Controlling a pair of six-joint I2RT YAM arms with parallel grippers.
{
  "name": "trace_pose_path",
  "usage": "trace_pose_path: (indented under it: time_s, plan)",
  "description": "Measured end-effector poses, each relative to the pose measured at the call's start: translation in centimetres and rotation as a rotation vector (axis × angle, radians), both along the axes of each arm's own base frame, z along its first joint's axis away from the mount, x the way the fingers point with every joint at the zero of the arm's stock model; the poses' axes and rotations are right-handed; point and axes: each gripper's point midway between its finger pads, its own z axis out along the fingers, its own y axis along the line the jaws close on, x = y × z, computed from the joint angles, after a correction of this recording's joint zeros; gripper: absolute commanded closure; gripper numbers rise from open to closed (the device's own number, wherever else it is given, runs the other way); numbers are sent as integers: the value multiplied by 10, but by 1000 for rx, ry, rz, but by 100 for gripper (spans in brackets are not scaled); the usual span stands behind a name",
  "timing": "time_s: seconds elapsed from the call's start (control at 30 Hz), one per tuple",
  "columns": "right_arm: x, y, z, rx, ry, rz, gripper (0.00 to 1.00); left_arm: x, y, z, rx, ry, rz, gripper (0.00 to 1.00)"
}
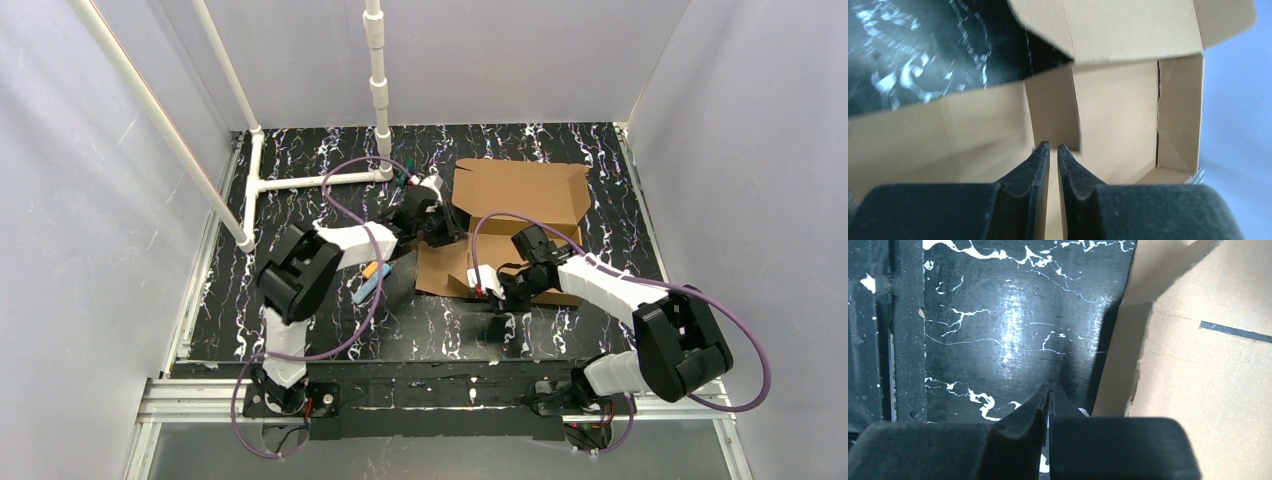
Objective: Fold the paper box
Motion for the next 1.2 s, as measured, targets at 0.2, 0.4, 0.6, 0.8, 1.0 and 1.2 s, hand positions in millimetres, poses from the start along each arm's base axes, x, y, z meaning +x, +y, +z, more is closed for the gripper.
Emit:
trace_pose_path:
  time_s: [0.2,0.4,0.6,0.8,1.0,1.2]
  plan:
    - [7,1,3,6,-5,-24,88,-33,57,60,40,-128,-40,83]
    - [10,4,2,2,16,-41,90,-85,106,126,21,-286,-70,86]
    - [14,6,2,1,29,-51,92,-147,114,50,56,-63,-118,90]
    - [13,7,2,3,34,-50,93,-168,99,-5,117,116,-145,90]
    - [13,7,2,7,32,-45,93,-157,55,-11,77,144,-163,90]
    - [13,8,2,10,30,-39,94,-154,23,-28,59,182,-172,89]
